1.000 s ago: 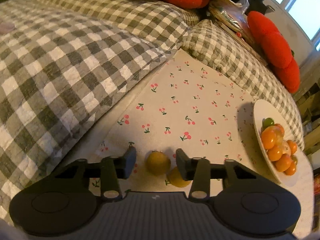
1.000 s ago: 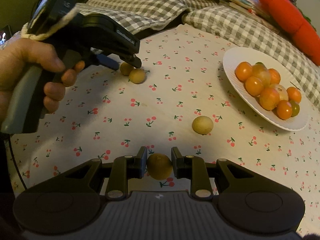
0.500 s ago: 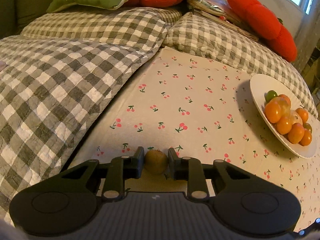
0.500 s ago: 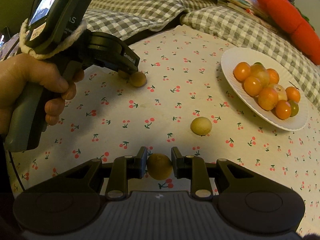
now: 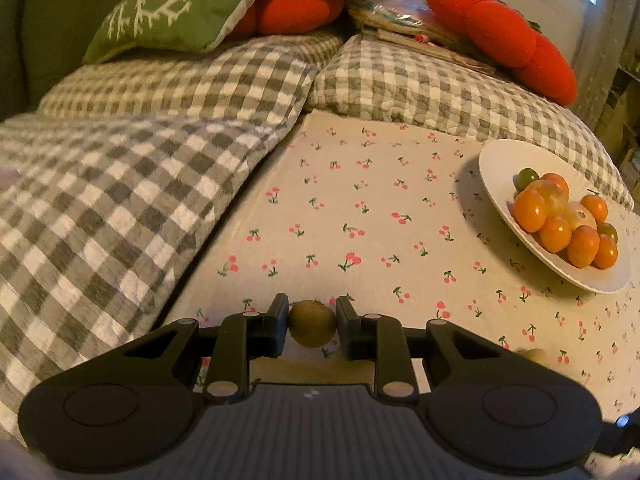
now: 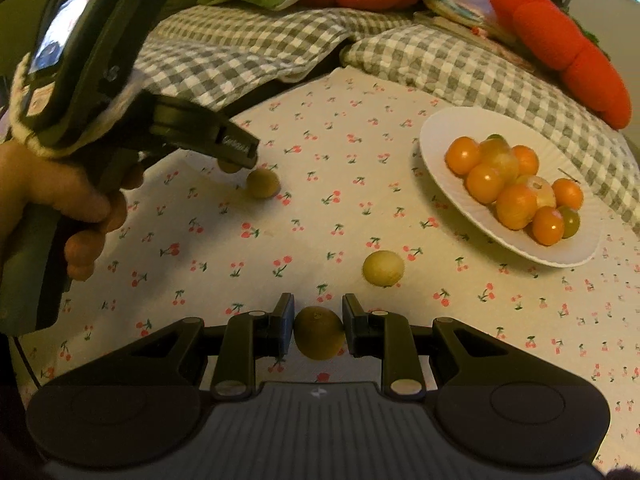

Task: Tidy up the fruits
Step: 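Grasp a yellow tomato with the left gripper while the right holds its tomato, then carry both yellow tomatoes to the white plate and open both grippers, then move both grippers back to the sheet and grasp a yellow tomato with the right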

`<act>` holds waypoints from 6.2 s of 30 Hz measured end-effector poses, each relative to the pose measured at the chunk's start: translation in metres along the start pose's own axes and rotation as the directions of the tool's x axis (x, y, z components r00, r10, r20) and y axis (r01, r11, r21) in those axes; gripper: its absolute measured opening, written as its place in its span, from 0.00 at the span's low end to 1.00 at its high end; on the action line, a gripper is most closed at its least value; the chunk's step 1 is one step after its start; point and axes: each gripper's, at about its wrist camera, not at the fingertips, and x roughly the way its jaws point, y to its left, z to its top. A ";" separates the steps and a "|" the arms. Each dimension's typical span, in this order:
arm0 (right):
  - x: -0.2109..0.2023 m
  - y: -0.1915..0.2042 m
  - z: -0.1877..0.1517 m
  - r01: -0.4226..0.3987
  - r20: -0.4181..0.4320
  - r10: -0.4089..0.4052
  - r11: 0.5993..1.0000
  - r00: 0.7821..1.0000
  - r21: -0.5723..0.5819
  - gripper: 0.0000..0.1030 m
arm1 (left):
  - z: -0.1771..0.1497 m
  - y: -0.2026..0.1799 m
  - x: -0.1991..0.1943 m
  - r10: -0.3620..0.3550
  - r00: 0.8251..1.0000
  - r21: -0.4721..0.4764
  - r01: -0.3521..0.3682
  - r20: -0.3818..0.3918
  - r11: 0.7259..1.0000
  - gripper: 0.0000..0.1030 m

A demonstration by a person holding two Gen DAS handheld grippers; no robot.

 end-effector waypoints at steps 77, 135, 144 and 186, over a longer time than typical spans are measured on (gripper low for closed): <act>0.041 -0.224 0.060 -0.026 0.338 -0.148 0.887 0.929 0.461 0.23 | 0.093 -0.110 0.084 -0.421 0.906 -0.006 0.421 0.053 0.907 0.18; -0.037 -0.067 -0.004 -0.011 0.231 -0.105 0.894 0.967 0.449 0.40 | -0.009 -0.005 -0.035 -0.146 0.988 0.106 0.141 0.041 0.984 0.52; -0.022 -0.051 -0.003 0.052 0.195 -0.135 0.923 0.971 0.382 0.50 | -0.010 -0.005 -0.023 -0.138 0.991 0.107 0.137 0.001 0.985 0.56; 0.026 -0.030 -0.004 0.092 0.129 -0.134 0.953 0.982 0.287 0.57 | -0.009 -0.009 0.013 -0.126 0.987 0.161 0.141 -0.096 0.977 0.53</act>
